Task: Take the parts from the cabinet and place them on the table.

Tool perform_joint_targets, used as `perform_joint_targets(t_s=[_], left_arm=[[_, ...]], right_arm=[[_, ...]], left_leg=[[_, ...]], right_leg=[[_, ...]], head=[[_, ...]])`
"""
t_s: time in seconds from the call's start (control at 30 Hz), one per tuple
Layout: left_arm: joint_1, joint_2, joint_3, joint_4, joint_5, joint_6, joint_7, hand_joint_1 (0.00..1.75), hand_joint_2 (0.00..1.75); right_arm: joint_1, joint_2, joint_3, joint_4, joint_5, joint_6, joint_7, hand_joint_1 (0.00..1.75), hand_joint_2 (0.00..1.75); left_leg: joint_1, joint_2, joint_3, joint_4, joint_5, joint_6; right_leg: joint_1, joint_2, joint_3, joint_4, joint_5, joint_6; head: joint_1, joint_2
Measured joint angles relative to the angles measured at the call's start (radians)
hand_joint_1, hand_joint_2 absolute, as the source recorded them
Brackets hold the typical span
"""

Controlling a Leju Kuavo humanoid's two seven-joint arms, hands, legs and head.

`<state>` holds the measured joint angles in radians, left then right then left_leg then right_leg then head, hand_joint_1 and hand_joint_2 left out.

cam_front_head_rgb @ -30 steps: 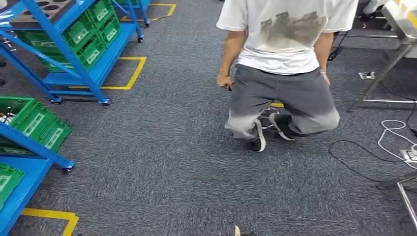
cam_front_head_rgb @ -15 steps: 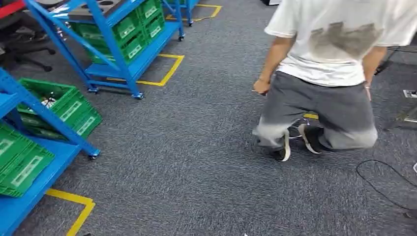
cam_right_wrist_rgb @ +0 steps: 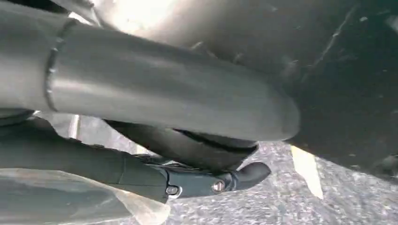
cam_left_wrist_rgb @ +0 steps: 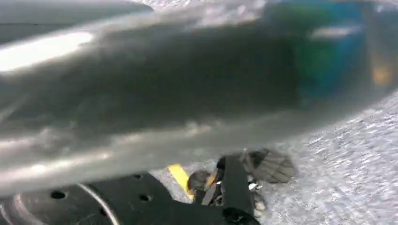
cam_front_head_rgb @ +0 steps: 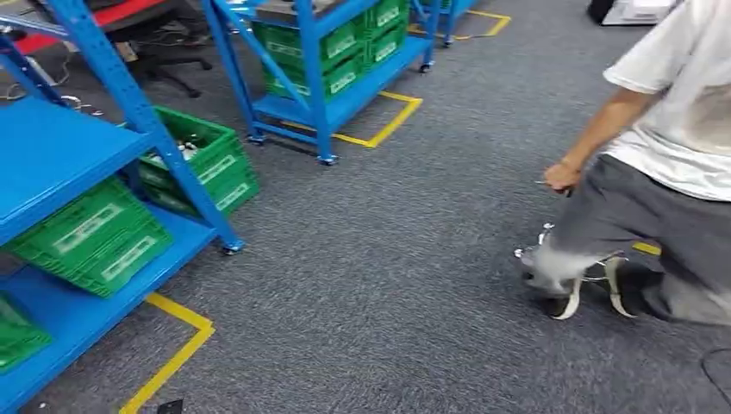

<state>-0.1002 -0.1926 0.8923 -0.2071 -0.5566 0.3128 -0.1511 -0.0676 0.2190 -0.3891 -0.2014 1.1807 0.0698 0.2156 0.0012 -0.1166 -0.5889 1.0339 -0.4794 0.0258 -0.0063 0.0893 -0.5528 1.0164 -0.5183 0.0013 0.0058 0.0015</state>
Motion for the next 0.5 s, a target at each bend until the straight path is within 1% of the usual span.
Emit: perform_joint_targets(t_s=[0.07,0.1,0.13,0.17,0.2,0.23,0.27,0.3,0.33,0.37,0.4,0.43,0.47,0.5], left_arm=[[0.007,-0.003,-0.005,0.0,-0.011,0.001,0.0,0.0,0.0],[0.007,-0.002,-0.009,0.0,-0.014,0.003,-0.001,0.0,0.0],[0.008,-0.002,-0.012,0.0,-0.019,0.005,-0.001,0.0,0.0],[0.006,-0.002,-0.016,0.0,-0.021,0.006,-0.001,0.0,0.0],[0.002,-0.002,-0.018,0.0,-0.024,0.005,-0.001,0.0,0.0],[0.0,-0.001,-0.019,0.0,-0.028,0.005,-0.001,0.0,0.0],[0.0,-0.001,-0.019,0.0,-0.029,0.004,0.0,0.0,0.0],[0.002,-0.001,-0.02,0.0,-0.031,0.004,0.002,0.0,0.0],[0.005,0.0,-0.021,0.0,-0.032,0.003,0.005,0.0,0.0],[0.007,0.001,-0.02,0.0,-0.032,0.003,0.007,0.0,0.0],[0.007,0.002,-0.02,0.0,-0.028,0.005,0.008,0.0,0.0],[0.006,0.003,-0.02,0.0,-0.024,0.006,0.008,0.0,0.0],[0.003,0.001,-0.02,0.0,-0.019,0.006,0.009,0.0,0.0],[-0.003,0.002,-0.02,0.0,-0.017,0.008,0.009,0.0,0.0]], right_arm=[[0.001,0.0,0.006,0.0,0.001,0.008,0.007,0.0,0.0],[0.0,0.003,0.009,0.0,-0.001,0.013,0.012,0.0,0.0],[-0.001,0.005,0.009,0.0,-0.003,0.016,0.018,0.0,0.0],[0.001,0.006,0.009,0.0,-0.007,0.018,0.022,0.0,0.0],[0.004,0.005,0.009,0.0,-0.01,0.021,0.022,0.0,0.0],[0.005,0.005,0.009,0.0,-0.014,0.024,0.024,0.0,0.0],[0.005,0.005,0.009,0.0,-0.017,0.029,0.027,0.0,0.0],[0.005,0.005,0.009,0.0,-0.02,0.035,0.032,0.0,0.0],[0.005,0.005,0.008,0.0,-0.022,0.039,0.035,0.0,0.0],[0.005,0.005,0.008,0.0,-0.021,0.04,0.034,0.0,0.0],[0.006,0.005,0.008,0.0,-0.018,0.036,0.025,0.0,0.0],[0.005,0.005,0.008,0.0,-0.015,0.032,0.005,0.0,0.0],[0.006,0.006,0.008,0.0,-0.01,0.028,-0.011,0.0,0.0],[0.008,0.011,0.008,0.0,-0.005,0.018,-0.021,0.0,0.0]], left_leg=[[0.008,-0.019,-0.003,-0.007,0.005,-0.014],[0.001,-0.029,-0.003,-0.008,0.005,-0.021],[-0.002,0.02,-0.005,0.006,-0.007,-0.024],[-0.002,0.063,-0.025,0.049,-0.037,-0.029],[0.0,0.085,-0.056,0.115,-0.07,-0.036],[0.005,0.096,-0.096,0.195,-0.102,-0.042],[0.008,0.1,-0.122,0.25,-0.12,-0.046],[0.013,0.104,-0.136,0.277,-0.116,-0.051],[0.018,0.107,-0.127,0.257,-0.089,-0.055],[0.021,0.113,-0.099,0.198,-0.046,-0.057],[0.023,0.128,-0.059,0.115,0.0,-0.058],[0.023,0.164,-0.018,0.03,0.037,-0.057],[0.006,0.21,-0.005,0.008,0.016,-0.056],[0.008,0.202,-0.004,-0.002,0.012,-0.038]], right_leg=[[0.006,-0.015,0.004,0.0,0.0,-0.001],[-0.004,-0.029,0.012,-0.017,0.007,-0.002],[-0.006,-0.044,0.021,-0.025,0.01,-0.005],[-0.006,-0.057,0.026,-0.029,0.009,-0.009],[-0.006,-0.075,0.029,-0.029,0.007,-0.011],[-0.005,-0.093,0.033,-0.029,0.003,-0.013],[-0.005,-0.106,0.034,-0.028,0.0,-0.013],[-0.005,-0.119,0.038,-0.028,-0.003,-0.012],[-0.006,-0.131,0.043,-0.028,-0.007,-0.011],[-0.006,-0.143,0.049,-0.028,-0.011,-0.009],[-0.006,-0.154,0.057,-0.028,-0.016,-0.006],[-0.005,-0.166,0.065,-0.028,-0.023,-0.001],[0.005,-0.173,0.056,-0.027,-0.03,0.01],[0.007,-0.184,0.059,-0.024,-0.038,0.017]], head=[[0.006,0.0],[0.006,0.0],[0.004,0.0],[-0.003,0.0],[-0.002,0.0],[-0.003,0.0],[-0.002,0.0],[-0.004,0.0],[-0.003,0.0],[-0.003,0.0],[-0.003,0.0],[-0.003,0.0],[-0.005,0.0],[-0.005,0.0]])
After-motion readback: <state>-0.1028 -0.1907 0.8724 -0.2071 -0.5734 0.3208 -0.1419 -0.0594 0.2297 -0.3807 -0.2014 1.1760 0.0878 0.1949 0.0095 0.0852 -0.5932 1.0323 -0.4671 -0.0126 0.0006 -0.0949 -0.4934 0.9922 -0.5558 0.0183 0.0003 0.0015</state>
